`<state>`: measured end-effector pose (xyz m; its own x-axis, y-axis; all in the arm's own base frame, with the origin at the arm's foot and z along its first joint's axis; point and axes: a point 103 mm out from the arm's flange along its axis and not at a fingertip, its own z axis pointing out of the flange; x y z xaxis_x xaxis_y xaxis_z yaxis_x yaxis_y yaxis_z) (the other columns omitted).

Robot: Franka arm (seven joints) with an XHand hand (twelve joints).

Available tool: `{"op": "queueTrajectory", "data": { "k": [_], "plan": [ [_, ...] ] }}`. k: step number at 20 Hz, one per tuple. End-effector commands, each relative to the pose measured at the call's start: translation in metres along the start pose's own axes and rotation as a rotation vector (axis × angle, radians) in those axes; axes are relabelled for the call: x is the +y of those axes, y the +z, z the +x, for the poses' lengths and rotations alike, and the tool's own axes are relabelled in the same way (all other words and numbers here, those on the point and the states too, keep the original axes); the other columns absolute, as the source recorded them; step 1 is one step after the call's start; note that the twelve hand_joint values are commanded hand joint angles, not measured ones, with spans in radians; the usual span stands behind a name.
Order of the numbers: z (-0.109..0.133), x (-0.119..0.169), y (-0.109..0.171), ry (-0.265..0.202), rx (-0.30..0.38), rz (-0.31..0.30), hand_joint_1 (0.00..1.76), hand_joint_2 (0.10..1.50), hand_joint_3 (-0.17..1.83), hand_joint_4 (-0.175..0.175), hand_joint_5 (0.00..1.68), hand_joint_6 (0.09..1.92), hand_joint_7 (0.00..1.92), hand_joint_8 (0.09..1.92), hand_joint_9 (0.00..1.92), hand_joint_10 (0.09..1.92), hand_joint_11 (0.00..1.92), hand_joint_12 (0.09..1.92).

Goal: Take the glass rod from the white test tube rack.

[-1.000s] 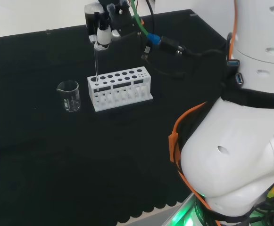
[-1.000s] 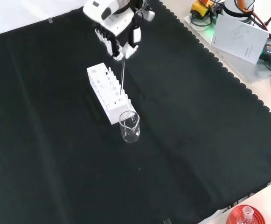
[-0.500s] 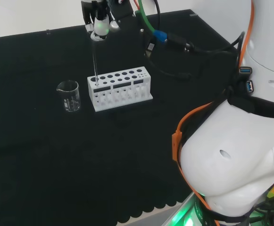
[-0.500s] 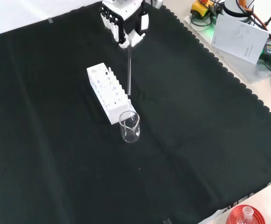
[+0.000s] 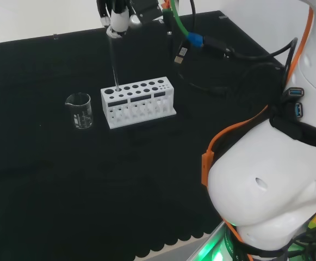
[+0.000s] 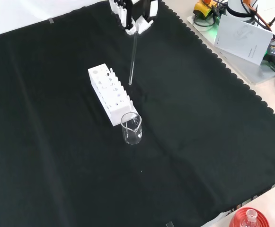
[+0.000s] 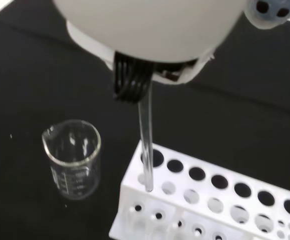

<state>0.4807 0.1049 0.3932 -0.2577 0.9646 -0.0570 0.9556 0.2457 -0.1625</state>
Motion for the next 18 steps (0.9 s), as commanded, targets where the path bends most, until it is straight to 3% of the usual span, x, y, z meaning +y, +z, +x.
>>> {"op": "queueTrajectory", "data": {
  "k": [1,4,6,10,14,18],
  "plan": [
    [0.016,-0.009,-0.003,-0.001,-0.027,0.009,1.34,0.44,0.96,-0.118,1.31,0.67,1.57,0.37,1.65,0.31,1.56,0.56],
    [0.023,-0.01,-0.004,-0.014,-0.039,0.012,1.34,0.44,0.96,-0.118,1.31,0.67,1.57,0.37,1.65,0.31,1.56,0.56],
    [0.032,-0.008,-0.006,0.008,-0.056,0.03,1.34,0.44,0.96,-0.119,1.31,0.67,1.57,0.37,1.65,0.31,1.56,0.56],
    [0.04,-0.01,-0.01,-0.012,-0.051,0.001,1.34,0.44,0.96,-0.126,1.31,0.68,1.57,0.37,1.65,0.31,1.56,0.56],
    [0.03,-0.02,-0.01,-0.025,-0.022,-0.021,1.34,0.44,0.96,-0.127,1.31,0.68,1.57,0.37,1.65,0.31,1.56,0.56],
    [0.037,-0.016,-0.011,-0.028,-0.039,-0.015,1.34,0.43,0.97,-0.131,1.31,0.68,1.58,0.36,1.66,0.3,1.56,0.55]
  ]
}}
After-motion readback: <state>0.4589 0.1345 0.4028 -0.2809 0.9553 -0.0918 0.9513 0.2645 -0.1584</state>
